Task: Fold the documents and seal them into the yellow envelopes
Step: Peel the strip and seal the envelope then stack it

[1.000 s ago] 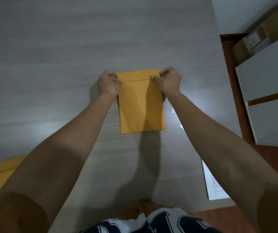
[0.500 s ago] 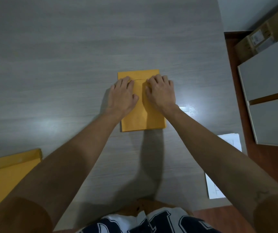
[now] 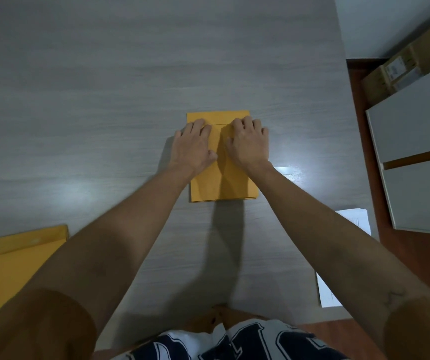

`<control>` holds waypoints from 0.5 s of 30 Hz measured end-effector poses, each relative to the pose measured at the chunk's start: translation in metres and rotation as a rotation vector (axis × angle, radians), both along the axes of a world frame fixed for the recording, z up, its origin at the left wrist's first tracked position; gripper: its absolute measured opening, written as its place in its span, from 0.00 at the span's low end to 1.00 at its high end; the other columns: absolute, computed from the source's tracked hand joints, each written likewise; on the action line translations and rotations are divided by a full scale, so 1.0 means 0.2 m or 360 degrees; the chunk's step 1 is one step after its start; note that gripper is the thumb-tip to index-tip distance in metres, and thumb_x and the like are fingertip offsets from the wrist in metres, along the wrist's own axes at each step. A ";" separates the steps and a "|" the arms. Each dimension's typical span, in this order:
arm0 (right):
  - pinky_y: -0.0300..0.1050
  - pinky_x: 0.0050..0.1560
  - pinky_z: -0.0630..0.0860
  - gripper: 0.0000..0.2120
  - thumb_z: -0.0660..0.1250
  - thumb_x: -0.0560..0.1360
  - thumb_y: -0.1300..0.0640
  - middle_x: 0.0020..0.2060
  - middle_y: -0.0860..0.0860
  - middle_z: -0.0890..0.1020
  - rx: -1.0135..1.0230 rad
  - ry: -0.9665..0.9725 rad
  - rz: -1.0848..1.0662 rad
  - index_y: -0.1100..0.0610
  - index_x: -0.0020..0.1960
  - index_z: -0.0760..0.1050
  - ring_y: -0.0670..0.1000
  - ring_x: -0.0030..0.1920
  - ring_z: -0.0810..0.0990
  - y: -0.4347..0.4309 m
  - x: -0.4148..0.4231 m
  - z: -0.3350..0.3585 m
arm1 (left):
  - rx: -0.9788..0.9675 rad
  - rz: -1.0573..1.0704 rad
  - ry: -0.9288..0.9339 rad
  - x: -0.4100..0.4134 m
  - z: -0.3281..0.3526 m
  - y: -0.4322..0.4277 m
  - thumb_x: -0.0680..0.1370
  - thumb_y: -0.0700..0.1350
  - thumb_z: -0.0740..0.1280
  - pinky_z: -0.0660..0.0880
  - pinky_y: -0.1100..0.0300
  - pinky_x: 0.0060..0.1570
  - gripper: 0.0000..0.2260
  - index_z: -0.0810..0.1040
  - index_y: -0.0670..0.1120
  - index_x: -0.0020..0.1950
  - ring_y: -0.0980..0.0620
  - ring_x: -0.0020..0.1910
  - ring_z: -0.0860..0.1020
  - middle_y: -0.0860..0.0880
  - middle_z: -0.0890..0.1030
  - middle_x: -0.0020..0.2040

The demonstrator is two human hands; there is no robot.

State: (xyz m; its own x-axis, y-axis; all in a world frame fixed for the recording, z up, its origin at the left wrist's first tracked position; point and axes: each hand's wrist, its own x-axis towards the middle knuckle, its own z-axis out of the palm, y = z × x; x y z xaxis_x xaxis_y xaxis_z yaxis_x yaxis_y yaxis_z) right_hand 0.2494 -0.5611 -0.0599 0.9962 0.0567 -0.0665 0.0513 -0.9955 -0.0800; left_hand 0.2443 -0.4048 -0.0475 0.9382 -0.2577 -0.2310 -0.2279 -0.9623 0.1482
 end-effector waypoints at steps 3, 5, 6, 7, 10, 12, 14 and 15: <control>0.53 0.59 0.68 0.17 0.58 0.80 0.52 0.64 0.57 0.73 -0.0091 0.0040 -0.0023 0.59 0.65 0.71 0.58 0.62 0.70 0.03 0.00 0.03 | -0.0085 0.0081 -0.0006 0.01 0.02 -0.01 0.77 0.50 0.65 0.66 0.50 0.62 0.26 0.66 0.45 0.73 0.47 0.70 0.67 0.47 0.68 0.72; 0.54 0.62 0.67 0.17 0.59 0.80 0.54 0.67 0.57 0.71 -0.0117 0.0029 0.0008 0.59 0.66 0.72 0.58 0.65 0.69 0.05 -0.01 0.05 | -0.0116 0.0120 -0.0053 0.00 0.04 0.01 0.79 0.50 0.65 0.66 0.50 0.64 0.25 0.65 0.45 0.74 0.46 0.70 0.66 0.47 0.69 0.72; 0.54 0.63 0.67 0.16 0.59 0.80 0.55 0.68 0.56 0.70 -0.0107 0.0013 0.0017 0.59 0.65 0.72 0.58 0.66 0.68 0.06 -0.02 0.06 | -0.0131 0.0136 -0.0084 0.00 0.05 0.03 0.79 0.49 0.65 0.65 0.50 0.63 0.24 0.65 0.45 0.74 0.46 0.70 0.66 0.47 0.69 0.72; 0.54 0.63 0.66 0.16 0.60 0.80 0.55 0.69 0.56 0.70 -0.0088 0.0008 0.0015 0.59 0.65 0.72 0.58 0.67 0.67 0.07 -0.04 0.08 | -0.0148 0.0153 -0.0112 -0.01 0.07 0.05 0.80 0.49 0.64 0.65 0.50 0.63 0.23 0.66 0.44 0.73 0.46 0.70 0.67 0.47 0.70 0.71; 0.52 0.64 0.65 0.17 0.59 0.80 0.53 0.68 0.55 0.70 -0.0045 0.0025 0.0053 0.58 0.66 0.72 0.57 0.68 0.66 0.13 -0.12 0.13 | -0.0154 0.0220 -0.0176 -0.11 0.11 0.14 0.80 0.48 0.63 0.64 0.50 0.61 0.20 0.68 0.44 0.71 0.45 0.68 0.68 0.46 0.71 0.69; 0.52 0.62 0.66 0.17 0.59 0.79 0.51 0.67 0.54 0.71 -0.0018 0.0030 0.0097 0.57 0.65 0.73 0.57 0.66 0.67 0.20 -0.19 0.15 | -0.0124 0.0306 -0.0170 -0.21 0.13 0.23 0.80 0.48 0.62 0.64 0.50 0.60 0.19 0.69 0.44 0.70 0.45 0.67 0.68 0.45 0.71 0.69; 0.52 0.61 0.66 0.18 0.59 0.79 0.50 0.65 0.54 0.72 0.0012 0.0039 0.0148 0.57 0.64 0.74 0.57 0.65 0.68 0.27 -0.26 0.16 | -0.0115 0.0382 -0.0165 -0.32 0.14 0.31 0.79 0.47 0.61 0.64 0.49 0.60 0.19 0.70 0.43 0.69 0.43 0.67 0.68 0.44 0.71 0.69; 0.52 0.60 0.66 0.18 0.59 0.78 0.50 0.65 0.54 0.72 0.0026 0.0036 0.0185 0.57 0.64 0.75 0.57 0.64 0.68 0.32 -0.31 0.17 | -0.0130 0.0433 -0.0174 -0.39 0.14 0.37 0.79 0.46 0.62 0.64 0.49 0.60 0.19 0.71 0.43 0.69 0.43 0.67 0.69 0.44 0.72 0.68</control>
